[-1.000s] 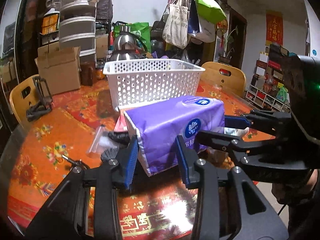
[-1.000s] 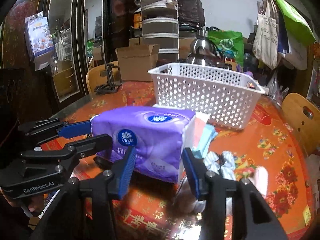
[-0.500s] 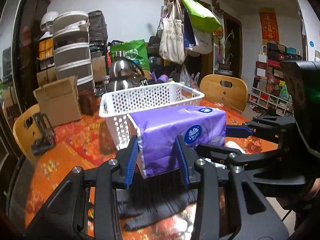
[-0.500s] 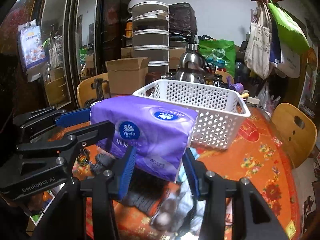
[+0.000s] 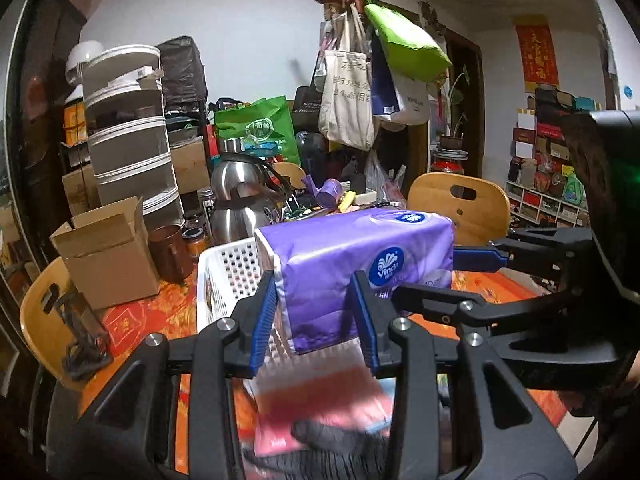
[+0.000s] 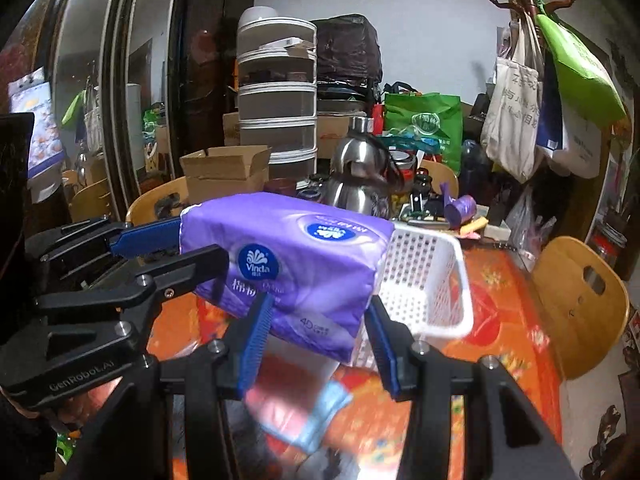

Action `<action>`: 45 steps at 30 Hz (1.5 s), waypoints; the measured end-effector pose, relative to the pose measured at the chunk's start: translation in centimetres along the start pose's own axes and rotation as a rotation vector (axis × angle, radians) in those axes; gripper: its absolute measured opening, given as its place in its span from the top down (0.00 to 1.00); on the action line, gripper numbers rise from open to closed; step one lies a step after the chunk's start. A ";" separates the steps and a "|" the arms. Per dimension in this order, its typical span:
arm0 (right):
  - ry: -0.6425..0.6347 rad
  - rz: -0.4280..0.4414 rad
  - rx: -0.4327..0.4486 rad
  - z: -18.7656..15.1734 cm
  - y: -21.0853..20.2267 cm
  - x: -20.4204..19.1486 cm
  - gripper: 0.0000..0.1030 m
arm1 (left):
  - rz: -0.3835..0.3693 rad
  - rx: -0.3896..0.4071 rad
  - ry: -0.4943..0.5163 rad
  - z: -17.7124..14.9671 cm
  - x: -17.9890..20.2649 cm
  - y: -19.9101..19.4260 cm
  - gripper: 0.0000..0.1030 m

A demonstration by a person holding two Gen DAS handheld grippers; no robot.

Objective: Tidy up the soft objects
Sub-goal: 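Carry the tissue pack into the white basket and open the right tool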

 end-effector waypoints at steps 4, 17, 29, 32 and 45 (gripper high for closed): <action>0.005 -0.006 -0.038 2.0 2.6 2.2 0.54 | -0.013 -0.064 0.003 2.4 -0.6 5.0 0.67; 0.073 -0.006 -0.118 1.5 10.3 7.0 0.54 | -0.055 -0.244 -0.087 0.9 -2.0 17.0 0.66; 0.168 -0.049 -0.139 -0.2 12.0 10.4 0.37 | -0.034 -0.339 -0.229 -2.6 -6.2 21.6 0.23; 0.177 -0.055 -0.145 -0.6 11.7 10.8 0.33 | -0.058 -0.303 -0.235 -2.6 -6.5 20.6 0.13; 0.193 -0.030 -0.149 -1.8 10.9 9.4 0.32 | -0.028 -0.324 -0.228 -3.3 -6.6 17.6 0.12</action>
Point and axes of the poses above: each gripper's, at about its wrist camera, not at the fingertips, and y roughly the way its jaws point, x to its right, z to its top, the point moved 9 cm from there along y, roughly the way its jaws point, and after that the axes turned 9 degrees about z, right-handed, at the moved point
